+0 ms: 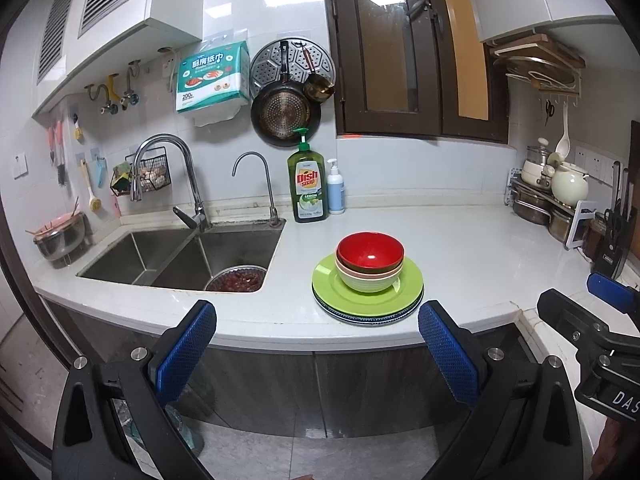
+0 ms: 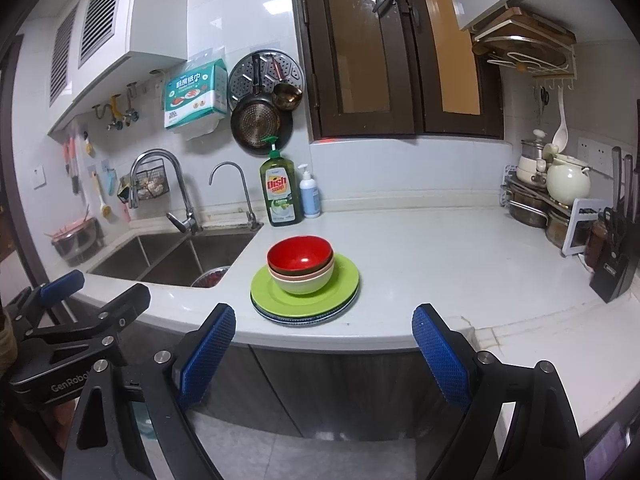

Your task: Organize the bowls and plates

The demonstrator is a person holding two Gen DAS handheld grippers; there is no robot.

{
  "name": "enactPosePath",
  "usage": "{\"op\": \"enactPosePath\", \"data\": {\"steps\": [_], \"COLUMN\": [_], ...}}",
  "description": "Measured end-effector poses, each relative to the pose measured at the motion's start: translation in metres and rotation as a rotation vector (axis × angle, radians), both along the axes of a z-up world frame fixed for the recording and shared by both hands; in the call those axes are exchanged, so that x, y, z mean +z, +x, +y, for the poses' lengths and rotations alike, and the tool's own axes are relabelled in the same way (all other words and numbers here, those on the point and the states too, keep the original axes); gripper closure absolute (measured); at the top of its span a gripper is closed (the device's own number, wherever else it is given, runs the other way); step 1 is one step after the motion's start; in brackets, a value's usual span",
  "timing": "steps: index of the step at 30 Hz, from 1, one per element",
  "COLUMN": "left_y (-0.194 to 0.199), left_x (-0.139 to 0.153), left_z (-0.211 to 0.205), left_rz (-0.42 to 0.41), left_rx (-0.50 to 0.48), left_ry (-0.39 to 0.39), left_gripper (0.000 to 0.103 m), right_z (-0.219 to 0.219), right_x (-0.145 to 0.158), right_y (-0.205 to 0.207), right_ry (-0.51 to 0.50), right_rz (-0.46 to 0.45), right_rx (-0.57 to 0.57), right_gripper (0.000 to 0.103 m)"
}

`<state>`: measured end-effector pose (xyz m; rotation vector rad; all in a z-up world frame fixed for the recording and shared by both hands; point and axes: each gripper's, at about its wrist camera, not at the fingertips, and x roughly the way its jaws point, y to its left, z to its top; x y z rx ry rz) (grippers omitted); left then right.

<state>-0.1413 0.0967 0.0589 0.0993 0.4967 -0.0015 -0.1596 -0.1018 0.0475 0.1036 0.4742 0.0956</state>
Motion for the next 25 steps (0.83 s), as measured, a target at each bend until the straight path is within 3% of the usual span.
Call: {"op": "enactPosePath", "data": {"steps": [25], "left_y": [0.0031], "left_x": [0.0006], "left_z": [0.0015], "left_rz": [0.006], "left_rx": [0.015], "left_ry": [-0.014], "left_gripper": [0.0], "right_z": [0.0], "right_x": [0.0042], "right_y": [0.0044], "right_ry": [-0.019], "right_rz": [0.002], "right_rx": [0.01], "right_gripper": [0.012]}}
